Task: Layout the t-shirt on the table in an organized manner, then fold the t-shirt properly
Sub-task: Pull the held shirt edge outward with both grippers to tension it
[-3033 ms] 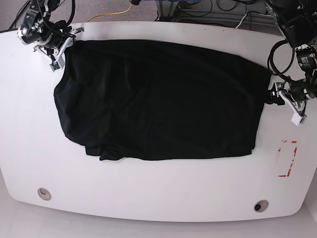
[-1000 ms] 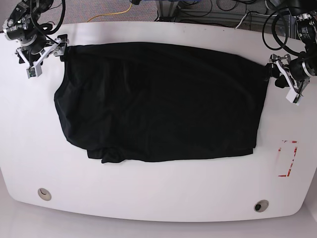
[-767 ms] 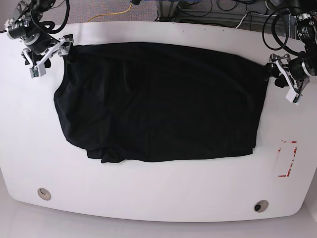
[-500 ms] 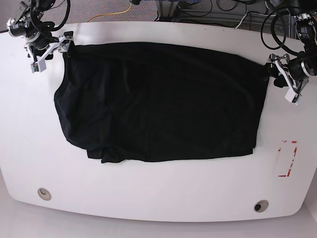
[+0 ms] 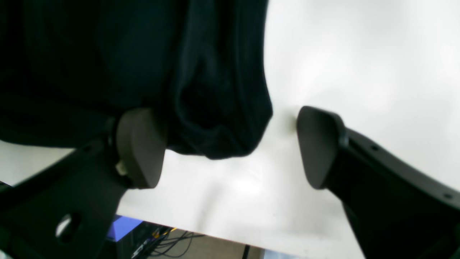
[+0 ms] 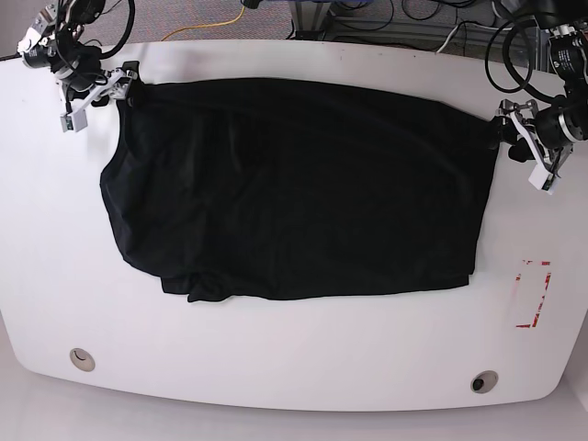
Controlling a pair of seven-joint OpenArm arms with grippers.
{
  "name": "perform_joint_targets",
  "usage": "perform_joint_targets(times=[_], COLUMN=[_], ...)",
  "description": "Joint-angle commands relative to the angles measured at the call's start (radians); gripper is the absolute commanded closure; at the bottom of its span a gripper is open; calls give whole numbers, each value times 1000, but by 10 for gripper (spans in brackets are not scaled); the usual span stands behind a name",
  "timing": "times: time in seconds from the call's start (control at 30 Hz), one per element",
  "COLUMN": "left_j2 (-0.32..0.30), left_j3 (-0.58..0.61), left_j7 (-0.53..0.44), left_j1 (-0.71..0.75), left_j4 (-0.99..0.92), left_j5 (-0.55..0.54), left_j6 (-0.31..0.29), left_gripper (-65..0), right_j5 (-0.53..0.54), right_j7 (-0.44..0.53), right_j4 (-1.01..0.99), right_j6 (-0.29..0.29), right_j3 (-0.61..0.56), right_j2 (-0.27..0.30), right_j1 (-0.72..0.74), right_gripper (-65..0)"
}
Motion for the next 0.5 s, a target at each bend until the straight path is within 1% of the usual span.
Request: perform_joint_targets(times=[0.0, 0.17, 0.23, 0.33, 0.37, 0.4, 0.43, 0.47], left_j2=[-19, -19, -19, -19, -19, -19, -19, -19], left_j3=[-6, -8, -9, -11, -11, -12, -12, -12], left_j7=[-15, -17, -17, -18, -18, -20, -28, -34], left_j1=[-7, -7, -7, -9, -12, -13, -15, -19], left_j4=[12, 12, 12, 9, -8, -18, -43, -63], left_j5=[-14, -14, -14, -14, -14, -15, -19, -20], left_j6=[-3, -3, -3, -3, -3, -3, -3, -3], left_gripper=[-422, -422, -422, -424, -425, -425, -425, -426], right_j5=[-10, -10, -10, -12, -13, -13, -15, -15], right_j7=[-18, -18, -18, -18, -18, -18, -18, -18], right_j4=[2, 2, 2, 2, 1, 1, 1, 1], right_j6=[-2, -2, -2, -2, -2, -2, -2, -2], right_j3=[3, 3, 1, 1, 0, 0, -16, -31], right_j2=[9, 9, 7, 2, 1, 1, 1, 1], right_j1=[9, 15, 15, 15, 15, 15, 15, 15], right_gripper=[-533, -531, -518, -434, -371, -347, -277, -235])
